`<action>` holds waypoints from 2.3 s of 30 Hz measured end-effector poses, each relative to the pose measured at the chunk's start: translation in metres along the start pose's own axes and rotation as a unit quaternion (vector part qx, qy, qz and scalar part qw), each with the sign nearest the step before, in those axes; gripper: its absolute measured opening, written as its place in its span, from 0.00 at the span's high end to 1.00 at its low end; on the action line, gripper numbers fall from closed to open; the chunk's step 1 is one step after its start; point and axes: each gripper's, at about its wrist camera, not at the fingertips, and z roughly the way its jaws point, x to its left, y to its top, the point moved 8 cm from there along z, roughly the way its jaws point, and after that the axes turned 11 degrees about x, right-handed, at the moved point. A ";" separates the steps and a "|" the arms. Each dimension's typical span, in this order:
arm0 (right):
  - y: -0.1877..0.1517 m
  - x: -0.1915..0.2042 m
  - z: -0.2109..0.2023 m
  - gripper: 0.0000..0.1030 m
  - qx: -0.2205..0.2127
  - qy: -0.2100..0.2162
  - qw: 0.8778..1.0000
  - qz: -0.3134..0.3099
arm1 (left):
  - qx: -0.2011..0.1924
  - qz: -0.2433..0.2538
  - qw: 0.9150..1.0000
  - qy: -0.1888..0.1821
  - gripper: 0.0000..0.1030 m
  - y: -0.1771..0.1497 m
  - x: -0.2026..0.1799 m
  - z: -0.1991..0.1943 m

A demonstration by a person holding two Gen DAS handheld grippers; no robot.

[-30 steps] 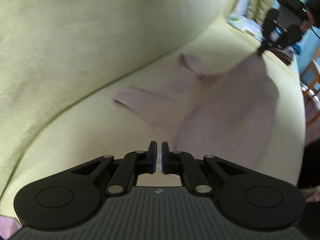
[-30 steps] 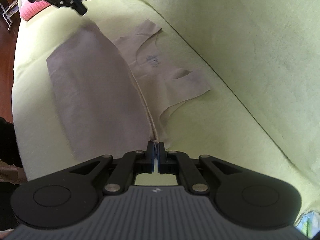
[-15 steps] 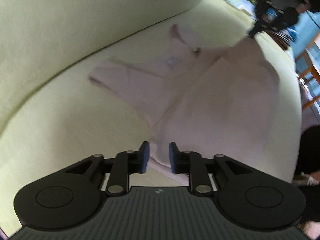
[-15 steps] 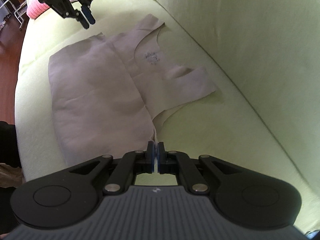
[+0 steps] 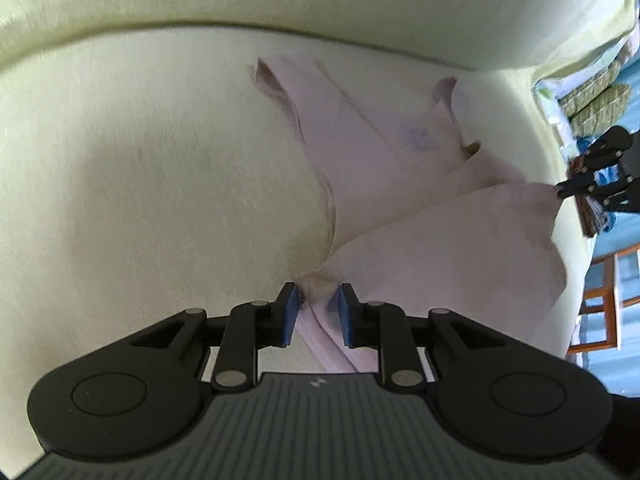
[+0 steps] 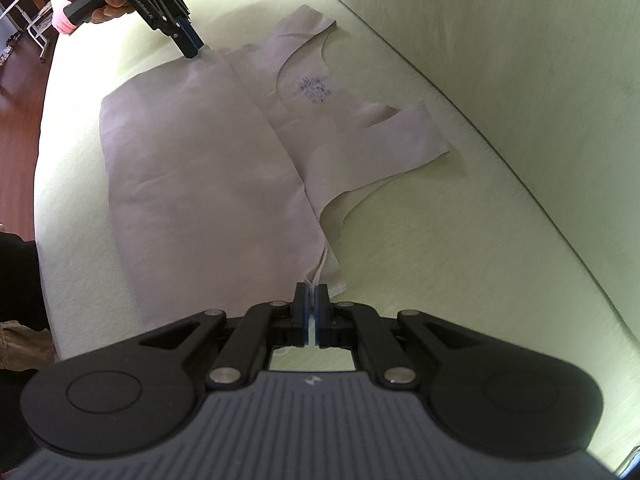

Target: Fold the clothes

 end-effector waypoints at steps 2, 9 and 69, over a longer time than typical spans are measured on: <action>0.000 0.001 0.001 1.00 0.001 0.001 1.000 0.004 | -0.006 -0.014 1.000 -0.013 0.75 0.001 0.003 0.001; 0.001 0.004 0.006 1.00 0.000 0.001 1.000 0.007 | -0.023 -0.010 0.999 -0.024 0.95 0.002 0.002 0.000; 0.064 -0.123 0.054 0.82 -0.064 -0.129 0.977 0.159 | -0.138 0.059 0.974 0.168 0.74 0.113 0.032 -0.011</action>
